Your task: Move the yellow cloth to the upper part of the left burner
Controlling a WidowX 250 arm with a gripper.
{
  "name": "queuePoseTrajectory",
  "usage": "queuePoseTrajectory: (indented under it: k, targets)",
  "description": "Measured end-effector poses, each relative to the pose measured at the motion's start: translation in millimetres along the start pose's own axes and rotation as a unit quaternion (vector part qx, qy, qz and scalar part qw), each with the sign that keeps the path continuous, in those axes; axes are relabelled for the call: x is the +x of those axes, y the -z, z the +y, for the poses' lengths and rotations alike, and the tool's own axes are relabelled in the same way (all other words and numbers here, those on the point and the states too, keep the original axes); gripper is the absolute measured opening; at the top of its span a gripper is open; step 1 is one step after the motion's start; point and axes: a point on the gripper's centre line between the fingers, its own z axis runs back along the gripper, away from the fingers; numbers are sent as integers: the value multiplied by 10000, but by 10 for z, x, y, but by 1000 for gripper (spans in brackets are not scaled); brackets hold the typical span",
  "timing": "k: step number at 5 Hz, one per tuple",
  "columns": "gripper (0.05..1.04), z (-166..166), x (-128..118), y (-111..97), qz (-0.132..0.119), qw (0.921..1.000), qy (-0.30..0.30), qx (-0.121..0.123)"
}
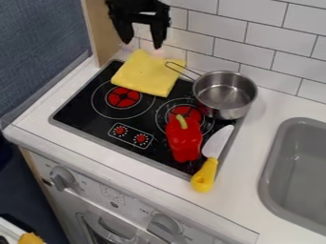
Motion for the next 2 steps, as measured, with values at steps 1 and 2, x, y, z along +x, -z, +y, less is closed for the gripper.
queuePoseTrajectory:
  k: [1,2]
  targets:
    - [998,3,-10,6,18,10000,38,10]
    - [999,3,-8,0,11,10000,38,11]
